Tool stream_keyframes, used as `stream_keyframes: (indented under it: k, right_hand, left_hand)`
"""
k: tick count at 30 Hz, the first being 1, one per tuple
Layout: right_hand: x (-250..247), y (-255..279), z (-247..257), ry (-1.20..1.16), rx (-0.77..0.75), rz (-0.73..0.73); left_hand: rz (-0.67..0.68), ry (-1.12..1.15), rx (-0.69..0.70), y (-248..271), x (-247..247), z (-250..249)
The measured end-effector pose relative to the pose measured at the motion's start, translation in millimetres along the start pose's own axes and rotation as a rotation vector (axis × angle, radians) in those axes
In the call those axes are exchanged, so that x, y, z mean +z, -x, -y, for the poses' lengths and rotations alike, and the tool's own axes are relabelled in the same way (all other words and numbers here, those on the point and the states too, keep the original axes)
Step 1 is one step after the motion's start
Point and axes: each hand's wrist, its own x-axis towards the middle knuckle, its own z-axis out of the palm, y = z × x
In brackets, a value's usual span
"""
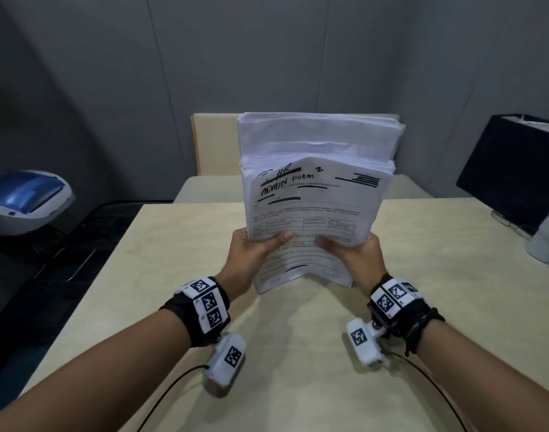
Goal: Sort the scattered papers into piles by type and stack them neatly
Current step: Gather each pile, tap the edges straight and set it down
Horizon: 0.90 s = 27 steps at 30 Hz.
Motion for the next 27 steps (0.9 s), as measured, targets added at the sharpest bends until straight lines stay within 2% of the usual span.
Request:
stream_keyframes:
  k: [4, 6, 9, 15, 20, 23, 27]
  right_hand:
    - [-22.4, 3.0, -29.4, 0.253, 0.206, 0.119]
    - [-29.1, 0.5, -33.0, 0.330, 0.232, 0.155]
    - [-25.8, -3.2, -17.2, 0.288, 0.176, 0.201]
    - [-10.1, -17.2, 56.7, 0.048, -0.046, 0.112]
    - [2.4, -32.3, 113.5, 0.011, -0.229, 0.109]
    - [6.3, -38.7, 127.6, -0.014, -0.229, 0.123]
    - [6.0, -39.2, 127.6, -0.020, -0.191, 0.157]
  left_hand:
    - [-0.005, 0.003, -0.010, -1.1, 0.8, -1.0]
    - [-0.001, -0.002, -0.009, -2.2, 0.8, -0.7]
    - [-0.007, 0.006, -0.011, -2.7, 0.5, 1.1]
    - [0.034, -0.050, 0.013, -5.3, -1.1, -6.2]
    - [0.125, -0.096, 0.166, -17.0, 1.7, -58.7]
    - [0.169, -0.098, 0.241, -24.5, 5.0, -88.5]
    - [0.163, -0.055, 0.220, -24.1, 6.9, -90.8]
